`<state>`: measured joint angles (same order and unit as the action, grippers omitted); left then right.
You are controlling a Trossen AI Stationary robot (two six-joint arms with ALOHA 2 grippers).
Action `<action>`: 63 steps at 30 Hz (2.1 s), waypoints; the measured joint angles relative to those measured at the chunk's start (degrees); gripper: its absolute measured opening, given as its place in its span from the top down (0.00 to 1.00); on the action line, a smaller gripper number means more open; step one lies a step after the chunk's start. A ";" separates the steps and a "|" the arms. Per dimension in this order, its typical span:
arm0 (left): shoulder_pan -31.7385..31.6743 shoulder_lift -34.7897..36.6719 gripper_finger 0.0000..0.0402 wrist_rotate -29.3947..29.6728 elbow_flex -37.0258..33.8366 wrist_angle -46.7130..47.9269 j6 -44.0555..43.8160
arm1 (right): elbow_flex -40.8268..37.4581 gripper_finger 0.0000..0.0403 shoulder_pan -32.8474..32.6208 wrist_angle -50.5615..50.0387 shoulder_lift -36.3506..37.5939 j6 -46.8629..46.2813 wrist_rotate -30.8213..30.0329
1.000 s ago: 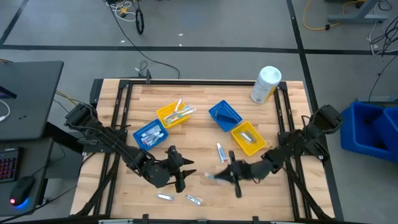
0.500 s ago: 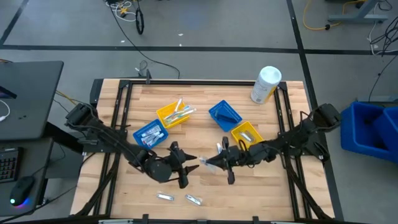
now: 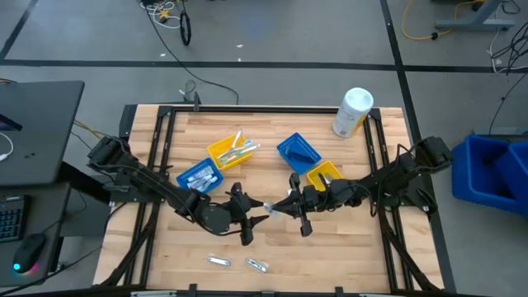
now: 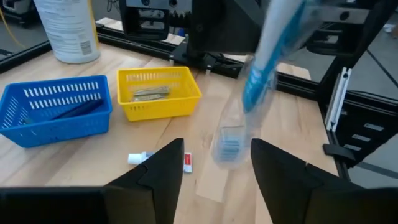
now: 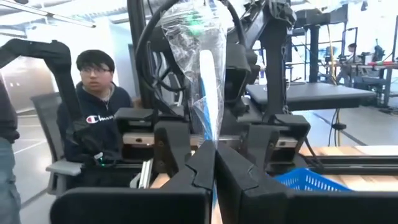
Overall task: Pick & Place Travel size toiletries
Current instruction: Put the blue toothbrush into the left yellow bin
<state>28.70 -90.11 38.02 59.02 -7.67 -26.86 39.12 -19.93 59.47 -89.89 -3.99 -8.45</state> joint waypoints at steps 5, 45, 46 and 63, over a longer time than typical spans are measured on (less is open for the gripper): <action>-1.40 0.02 0.45 -1.29 0.00 -3.29 3.51 | 1.60 0.97 0.70 -0.97 0.00 -0.02 0.13; -3.03 0.00 0.92 -1.65 0.00 4.98 -6.98 | 4.50 0.81 1.17 -16.07 0.00 0.42 -6.01; -3.03 0.02 0.94 -1.62 0.00 5.74 -7.84 | 4.50 0.79 1.17 -17.03 0.00 0.42 -6.01; -3.03 0.00 0.95 0.65 0.00 9.62 -11.34 | 4.48 0.46 1.10 -48.59 10.57 -4.78 -9.51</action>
<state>25.67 -90.10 38.67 59.02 1.94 -38.20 43.59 -18.83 10.88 -79.31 -8.77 -17.96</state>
